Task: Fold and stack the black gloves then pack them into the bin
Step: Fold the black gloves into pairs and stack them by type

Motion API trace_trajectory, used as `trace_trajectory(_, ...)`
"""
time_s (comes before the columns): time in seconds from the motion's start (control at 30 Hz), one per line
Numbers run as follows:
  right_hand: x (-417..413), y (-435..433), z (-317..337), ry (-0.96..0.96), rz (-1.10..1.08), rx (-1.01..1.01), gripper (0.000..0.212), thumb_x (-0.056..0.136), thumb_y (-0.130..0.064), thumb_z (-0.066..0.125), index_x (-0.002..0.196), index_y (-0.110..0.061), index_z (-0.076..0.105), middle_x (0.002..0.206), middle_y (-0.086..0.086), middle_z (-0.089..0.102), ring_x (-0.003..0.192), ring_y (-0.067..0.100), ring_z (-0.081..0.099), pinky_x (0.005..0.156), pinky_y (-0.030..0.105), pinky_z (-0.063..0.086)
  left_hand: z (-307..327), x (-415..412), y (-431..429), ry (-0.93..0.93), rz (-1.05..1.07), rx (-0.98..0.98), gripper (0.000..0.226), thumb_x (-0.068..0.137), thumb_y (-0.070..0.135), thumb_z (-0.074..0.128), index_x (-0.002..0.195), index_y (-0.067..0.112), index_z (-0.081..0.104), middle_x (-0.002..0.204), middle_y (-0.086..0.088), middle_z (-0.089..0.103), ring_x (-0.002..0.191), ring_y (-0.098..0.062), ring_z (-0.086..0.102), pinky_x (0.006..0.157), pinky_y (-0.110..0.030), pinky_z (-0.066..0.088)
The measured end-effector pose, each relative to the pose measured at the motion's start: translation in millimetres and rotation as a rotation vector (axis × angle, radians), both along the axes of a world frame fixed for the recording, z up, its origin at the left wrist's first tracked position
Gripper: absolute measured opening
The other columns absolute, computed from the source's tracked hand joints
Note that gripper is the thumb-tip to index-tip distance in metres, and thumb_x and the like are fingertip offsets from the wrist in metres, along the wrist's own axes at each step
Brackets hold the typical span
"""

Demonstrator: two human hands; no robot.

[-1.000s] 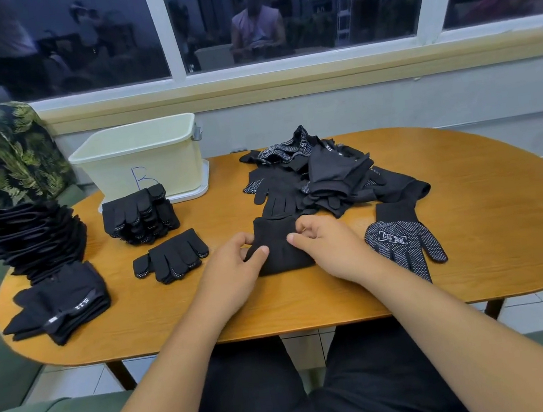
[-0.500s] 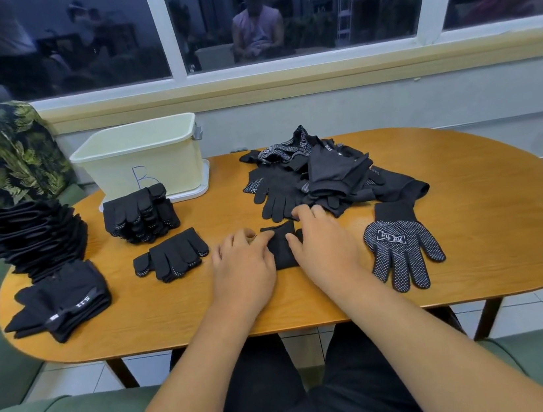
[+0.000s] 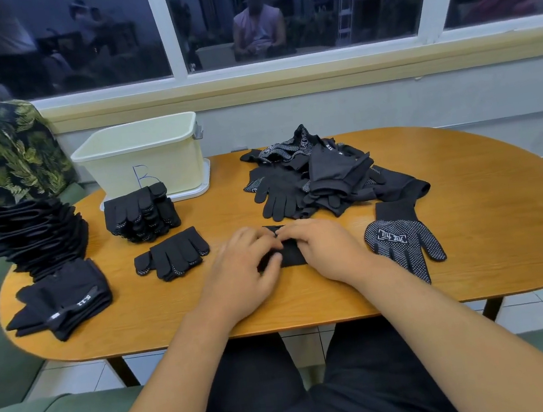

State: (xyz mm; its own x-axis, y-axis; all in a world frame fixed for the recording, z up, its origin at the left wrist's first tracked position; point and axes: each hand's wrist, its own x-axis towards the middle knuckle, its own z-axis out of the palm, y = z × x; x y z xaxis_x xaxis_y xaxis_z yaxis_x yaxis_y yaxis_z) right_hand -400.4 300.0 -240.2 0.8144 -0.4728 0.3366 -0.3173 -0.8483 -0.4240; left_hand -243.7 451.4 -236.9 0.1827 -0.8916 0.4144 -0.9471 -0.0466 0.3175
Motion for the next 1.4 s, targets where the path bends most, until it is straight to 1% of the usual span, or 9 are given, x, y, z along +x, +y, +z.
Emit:
trace_trajectory(0.17, -7.3, 8.3, 9.7, 0.025, 0.013, 0.128, 0.030, 0.096, -0.018, 0.047, 0.112, -0.030, 0.070, 0.135, -0.011, 0.071, 0.126, 0.012, 0.061, 0.110, 0.037, 0.047, -1.8, 1.0, -0.8, -0.013, -0.043, 0.062, 0.021, 0.101, 0.044, 0.064, 0.119, 0.034, 0.067, 0.126, 0.019, 0.058, 0.127, -0.007, 0.048, 0.108, -0.042, 0.046)
trace_trajectory(0.37, -10.9, 14.9, 9.3, 0.010, 0.085, -0.021, 0.022, 0.098, -0.051, 0.062, 0.110, -0.033, 0.066, 0.133, -0.013, 0.071, 0.125, 0.006, 0.060, 0.108, 0.030, 0.042, -0.4, -2.1, 0.0, 0.024, -0.018, 0.012, 0.017, 0.107, 0.038, 0.056, 0.120, 0.030, 0.065, 0.117, 0.018, 0.061, 0.116, -0.007, 0.053, 0.103, -0.040, 0.049)
trace_trajectory(0.57, -14.8, 15.5, 12.2, -0.098, 0.093, 0.209, 0.012, 0.103, -0.048, 0.064, 0.106, -0.038, 0.069, 0.094, -0.012, 0.071, 0.089, 0.009, 0.062, 0.083, 0.044, 0.053, 3.0, -7.4, 7.9, 0.137, 0.024, -0.108, 0.020, 0.108, 0.040, 0.055, 0.120, 0.029, 0.066, 0.109, 0.015, 0.066, 0.101, -0.006, 0.061, 0.087, -0.032, 0.053)
trace_trajectory(0.67, -18.9, 16.3, 17.8, -0.226, 0.115, 0.509, 0.012, 0.102, -0.040, 0.072, 0.101, -0.029, 0.076, 0.087, -0.005, 0.072, 0.079, 0.017, 0.065, 0.074, 0.042, 0.052, 10.8, -11.4, 12.3, 0.432, 0.033, -0.220, 0.010, 0.103, 0.034, 0.069, 0.112, 0.032, 0.071, 0.103, 0.020, 0.073, 0.100, -0.001, 0.067, 0.083, -0.023, 0.055)
trace_trajectory(0.77, -16.1, 23.2, 24.1, -0.333, 0.164, 0.724, 0.010, 0.103, -0.023, 0.073, 0.105, -0.015, 0.078, 0.083, -0.003, 0.075, 0.075, 0.015, 0.069, 0.068, 0.029, 0.055, 21.6, -8.2, 13.7, 0.907, 0.058, -0.244, 0.016, 0.098, 0.030, 0.077, 0.113, 0.030, 0.074, 0.102, 0.009, 0.079, 0.100, -0.012, 0.074, 0.080, -0.039, 0.064)
trace_trajectory(0.87, -12.5, 25.3, 25.7, -0.402, 0.181, 0.804, 0.014, 0.104, -0.012, 0.070, 0.112, -0.005, 0.077, 0.094, -0.004, 0.080, 0.089, 0.008, 0.075, 0.076, 0.019, 0.056, 27.7, 0.0, 11.7, 1.368, -0.015, -0.163, 0.038, 0.099, 0.051, 0.065, 0.120, 0.021, 0.076, 0.111, -0.006, 0.079, 0.106, -0.032, 0.073, 0.077, -0.050, 0.063)
trace_trajectory(0.93, -12.5, 23.3, 26.3, -0.448, 0.155, 0.844, 0.017, 0.104, -0.011, 0.069, 0.117, -0.006, 0.078, 0.102, -0.002, 0.081, 0.097, 0.010, 0.077, 0.080, 0.019, 0.057, 26.5, 4.6, 9.9, 1.564, -0.092, -0.069, 0.063, 0.107, 0.058, 0.047, 0.134, 0.006, 0.069, 0.127, -0.018, 0.074, 0.118, -0.039, 0.070, 0.094, -0.055, 0.059)
trace_trajectory(1.23, -13.5, 19.6, 24.7, -0.417, 0.102, 0.886, 0.019, 0.103, -0.016, 0.071, 0.121, -0.012, 0.077, 0.111, 0.003, 0.081, 0.105, 0.019, 0.078, 0.085, 0.027, 0.061, 19.4, 7.7, 7.9, 1.481, -0.092, -0.019, 0.039, 0.113, 0.026, 0.049, 0.137, 0.000, 0.066, 0.130, -0.022, 0.072, 0.126, -0.038, 0.068, 0.102, -0.055, 0.057)
trace_trajectory(1.4, -12.9, 16.5, 23.5, -0.392, 0.109, 1.030, 0.032, 0.096, -0.012, 0.080, 0.127, -0.014, 0.073, 0.117, 0.009, 0.080, 0.110, 0.029, 0.078, 0.091, 0.052, 0.064, 20.5, 1.9, 7.2, 1.424, -0.028, -0.086, 0.036, 0.114, 0.027, 0.046, 0.136, 0.006, 0.067, 0.127, -0.017, 0.075, 0.120, -0.033, 0.072, 0.089, -0.044, 0.064)
